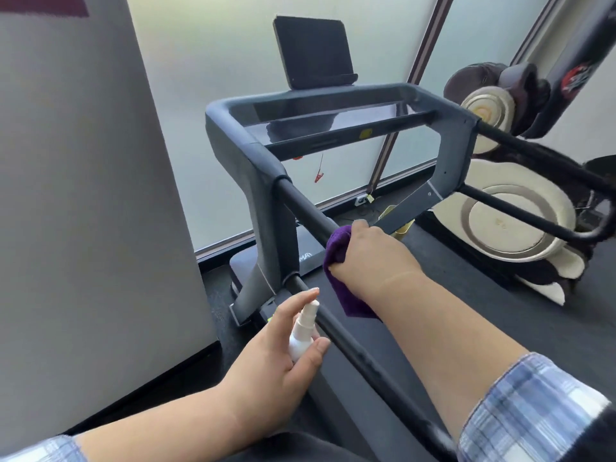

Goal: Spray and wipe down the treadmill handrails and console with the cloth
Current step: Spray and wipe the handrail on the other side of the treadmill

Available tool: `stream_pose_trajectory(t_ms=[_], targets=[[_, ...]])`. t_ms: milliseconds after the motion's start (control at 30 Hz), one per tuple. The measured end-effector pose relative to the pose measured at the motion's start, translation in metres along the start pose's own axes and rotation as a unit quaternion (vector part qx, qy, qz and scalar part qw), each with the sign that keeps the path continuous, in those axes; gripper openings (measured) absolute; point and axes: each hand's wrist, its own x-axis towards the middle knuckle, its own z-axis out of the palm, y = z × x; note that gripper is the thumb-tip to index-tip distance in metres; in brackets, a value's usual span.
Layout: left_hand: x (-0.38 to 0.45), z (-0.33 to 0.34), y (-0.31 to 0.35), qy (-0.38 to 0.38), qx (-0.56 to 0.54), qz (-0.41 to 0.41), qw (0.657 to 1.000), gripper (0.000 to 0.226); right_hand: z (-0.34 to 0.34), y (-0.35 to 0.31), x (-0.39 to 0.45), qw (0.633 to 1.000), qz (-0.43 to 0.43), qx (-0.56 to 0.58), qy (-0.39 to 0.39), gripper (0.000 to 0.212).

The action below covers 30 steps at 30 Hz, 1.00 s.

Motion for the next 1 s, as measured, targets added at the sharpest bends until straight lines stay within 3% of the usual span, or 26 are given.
stream_pose_trajectory(t_ms=[267,433,700,1000], targets=[[0.043,-0.074,-0.043,0.0,-0.011,0.02,1.0,0.047,0.012,-0.094,0.098,0.997,0.022,-0.056,0.038,0.063],[0.055,-0.086,-0.049,-0.042,-0.016,0.03,0.999,0.048,0.007,-0.12,0.127,0.998,0.033,-0.048,0.01,0.068],[0.06,-0.048,-0.033,-0.158,-0.068,0.083,0.982,0.05,-0.001,-0.074,0.074,0.999,0.045,-0.027,0.0,0.064],[0.044,0.014,-0.014,-0.229,-0.053,0.126,0.964,0.054,-0.006,0.028,-0.04,0.996,0.08,0.033,-0.013,0.057]])
